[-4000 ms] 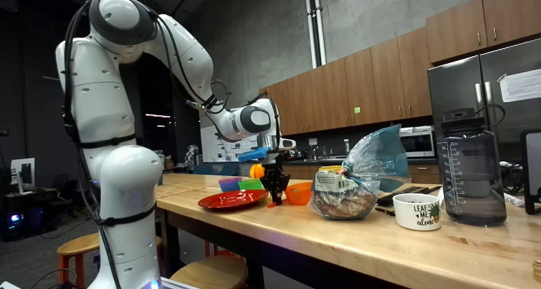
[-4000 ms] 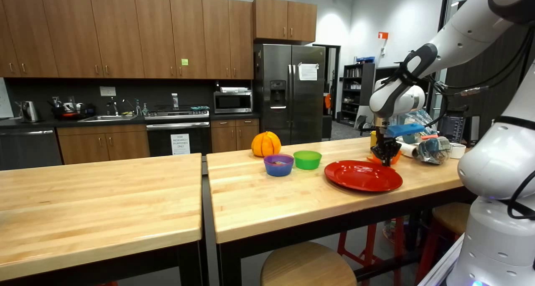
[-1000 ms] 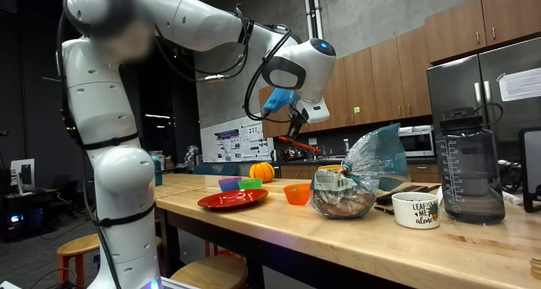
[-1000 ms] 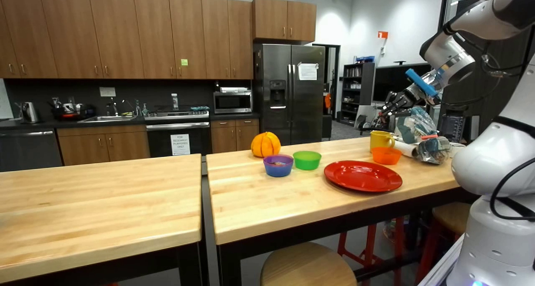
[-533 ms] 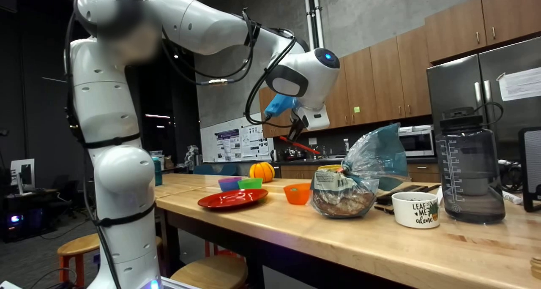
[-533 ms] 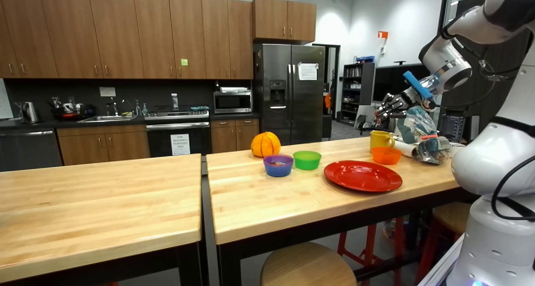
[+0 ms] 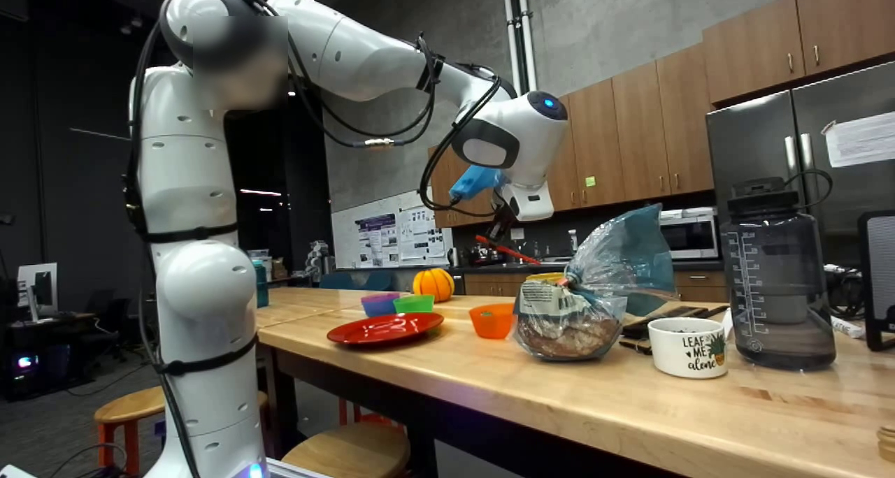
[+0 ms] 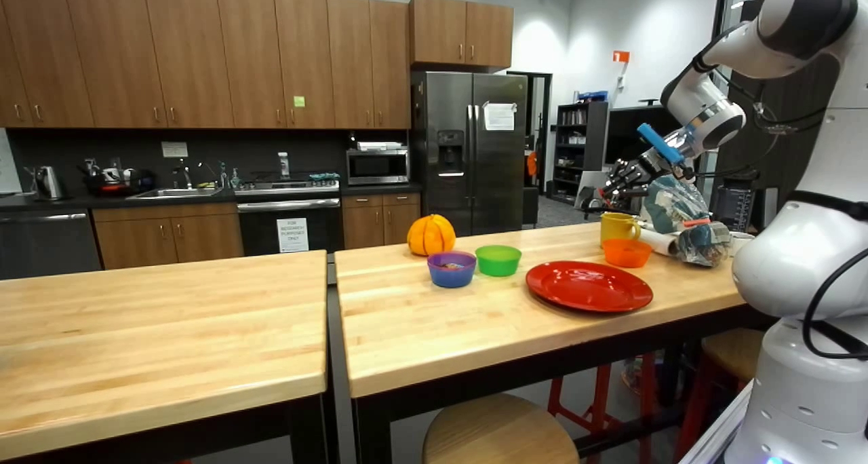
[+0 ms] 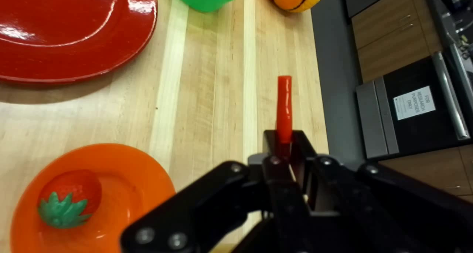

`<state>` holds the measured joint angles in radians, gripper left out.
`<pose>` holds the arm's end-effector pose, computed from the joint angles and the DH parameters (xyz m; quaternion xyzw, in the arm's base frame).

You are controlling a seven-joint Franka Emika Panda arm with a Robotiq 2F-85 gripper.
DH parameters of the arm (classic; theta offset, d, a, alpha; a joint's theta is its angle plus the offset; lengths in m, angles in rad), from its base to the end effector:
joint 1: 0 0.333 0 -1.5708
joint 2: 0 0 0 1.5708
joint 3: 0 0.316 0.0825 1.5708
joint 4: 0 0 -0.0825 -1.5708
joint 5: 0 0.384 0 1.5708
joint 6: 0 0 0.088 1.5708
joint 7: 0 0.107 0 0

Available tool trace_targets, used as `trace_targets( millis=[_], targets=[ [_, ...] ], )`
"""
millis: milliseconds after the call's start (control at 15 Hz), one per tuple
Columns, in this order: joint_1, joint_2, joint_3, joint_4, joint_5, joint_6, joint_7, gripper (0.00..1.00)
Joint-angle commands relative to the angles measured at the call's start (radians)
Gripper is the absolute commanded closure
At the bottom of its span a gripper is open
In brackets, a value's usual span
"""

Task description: Put the orange pen inside the orange cup and she is now using grade 5

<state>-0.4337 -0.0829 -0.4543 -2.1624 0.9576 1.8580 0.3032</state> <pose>0.3691 -0.3583 0.4428 -0.6237 0.6375 -0.0259 0.4515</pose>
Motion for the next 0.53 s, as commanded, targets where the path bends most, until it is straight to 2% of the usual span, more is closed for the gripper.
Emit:
trace_targets(
  millis=[0,467],
  targets=[
    [-0.001,0.044,0.010,0.055,0.003,0.017,0.066,0.97],
    [-0.017,0.101,-0.008,0.069,0.058,-0.025,0.100,0.97]
  ],
)
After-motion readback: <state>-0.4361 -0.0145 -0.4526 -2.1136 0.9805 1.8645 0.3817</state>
